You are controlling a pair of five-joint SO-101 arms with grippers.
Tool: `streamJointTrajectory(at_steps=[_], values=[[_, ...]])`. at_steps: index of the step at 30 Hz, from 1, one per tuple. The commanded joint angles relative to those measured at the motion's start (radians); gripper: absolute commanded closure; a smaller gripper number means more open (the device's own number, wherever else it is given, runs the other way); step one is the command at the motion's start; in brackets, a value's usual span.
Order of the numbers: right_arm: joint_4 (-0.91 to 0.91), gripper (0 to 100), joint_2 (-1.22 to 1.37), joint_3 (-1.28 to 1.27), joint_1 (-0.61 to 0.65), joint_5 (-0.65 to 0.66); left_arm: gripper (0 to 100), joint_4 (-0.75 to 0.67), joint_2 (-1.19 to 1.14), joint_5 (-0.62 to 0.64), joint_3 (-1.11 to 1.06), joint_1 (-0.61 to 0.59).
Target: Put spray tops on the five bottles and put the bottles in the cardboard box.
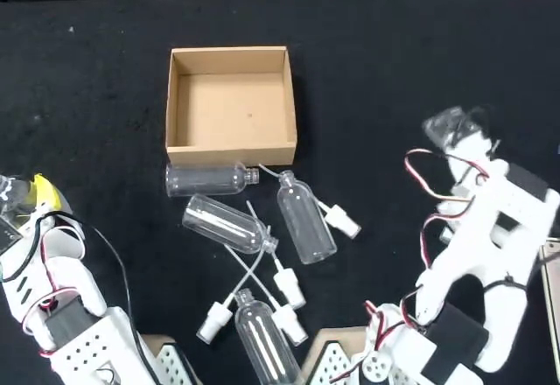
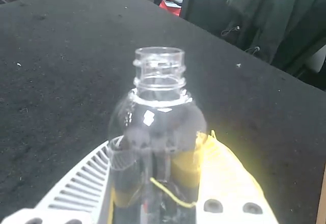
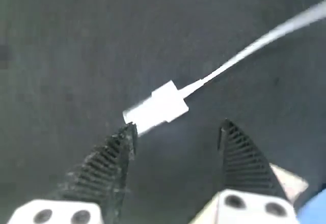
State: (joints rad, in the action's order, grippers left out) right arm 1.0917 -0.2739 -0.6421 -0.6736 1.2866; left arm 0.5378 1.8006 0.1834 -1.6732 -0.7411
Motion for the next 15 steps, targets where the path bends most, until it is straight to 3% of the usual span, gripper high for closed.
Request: streamJointTrajectory(at_steps=[1, 5, 10, 15], values=[[-0.025, 72.4, 0.015, 0.039, -0.072, 0.376, 96, -0.017, 0.021, 0.008, -0.016, -0.008], [-0.157, 63.2, 0.079, 0.033, -0.104, 0.494, 96, -0.017, 0.021, 0.008, -0.016, -0.007], [-0.242, 62.5, 0.216, 0.041, -0.104, 0.603, 96, -0.017, 0.021, 0.008, -0.016, -0.004], [-0.235, 62.5, 0.300, 0.082, -0.080, 0.605, 96, -0.018, 0.021, 0.008, -0.016, -0.004]])
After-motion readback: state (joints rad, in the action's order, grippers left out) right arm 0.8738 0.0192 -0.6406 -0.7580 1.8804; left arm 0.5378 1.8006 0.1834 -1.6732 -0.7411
